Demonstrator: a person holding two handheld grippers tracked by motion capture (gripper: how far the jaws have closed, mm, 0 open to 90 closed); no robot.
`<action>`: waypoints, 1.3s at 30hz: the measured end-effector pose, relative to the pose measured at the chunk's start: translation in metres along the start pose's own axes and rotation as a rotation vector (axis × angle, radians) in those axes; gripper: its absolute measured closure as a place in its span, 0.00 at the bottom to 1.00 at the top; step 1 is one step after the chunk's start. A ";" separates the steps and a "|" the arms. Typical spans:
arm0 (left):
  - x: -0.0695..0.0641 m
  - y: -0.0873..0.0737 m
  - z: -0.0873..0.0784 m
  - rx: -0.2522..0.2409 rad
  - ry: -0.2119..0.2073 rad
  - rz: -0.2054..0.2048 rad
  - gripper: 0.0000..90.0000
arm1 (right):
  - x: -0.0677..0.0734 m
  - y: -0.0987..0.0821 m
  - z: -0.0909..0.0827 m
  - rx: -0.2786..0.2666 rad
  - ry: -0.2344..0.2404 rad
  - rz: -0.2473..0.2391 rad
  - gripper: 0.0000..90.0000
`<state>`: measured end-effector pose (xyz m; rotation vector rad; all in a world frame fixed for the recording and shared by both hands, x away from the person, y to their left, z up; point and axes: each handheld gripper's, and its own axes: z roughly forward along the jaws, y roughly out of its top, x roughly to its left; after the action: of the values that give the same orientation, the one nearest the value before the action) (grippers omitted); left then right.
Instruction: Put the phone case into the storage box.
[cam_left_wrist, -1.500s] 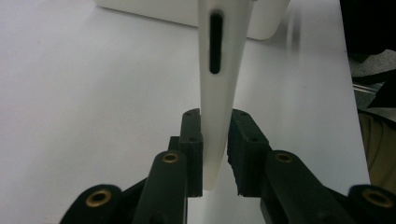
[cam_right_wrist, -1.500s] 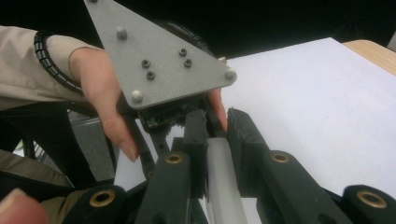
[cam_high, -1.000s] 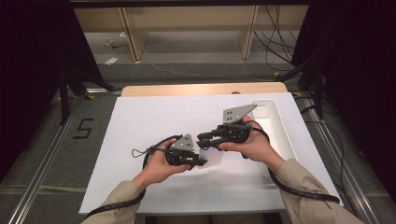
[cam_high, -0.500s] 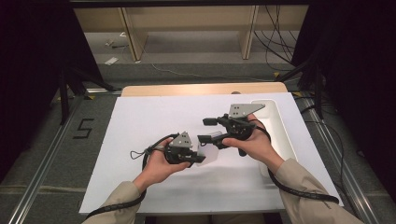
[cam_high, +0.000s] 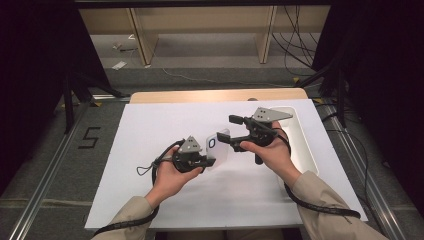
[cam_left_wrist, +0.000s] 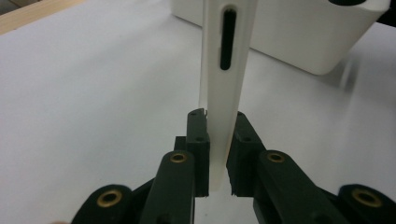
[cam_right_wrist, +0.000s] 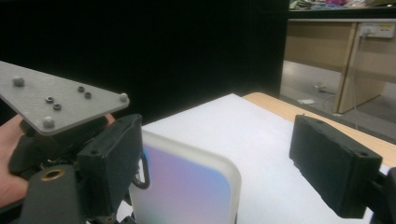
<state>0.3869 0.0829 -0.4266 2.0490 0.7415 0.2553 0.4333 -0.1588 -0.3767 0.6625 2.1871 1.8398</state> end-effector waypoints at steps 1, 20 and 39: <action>0.000 0.000 0.000 -0.007 0.011 -0.009 0.90 | 0.000 -0.001 0.000 0.001 -0.006 0.005 0.19; -0.003 0.006 0.007 -0.020 0.083 -0.081 0.90 | 0.010 -0.009 0.009 0.002 -0.065 0.010 0.16; -0.009 0.012 0.018 -0.027 0.101 -0.106 0.90 | 0.021 -0.019 0.020 0.011 -0.175 0.015 0.14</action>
<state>0.3927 0.0597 -0.4257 1.9754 0.9013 0.3083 0.4200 -0.1341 -0.3965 0.8113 2.0871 1.7073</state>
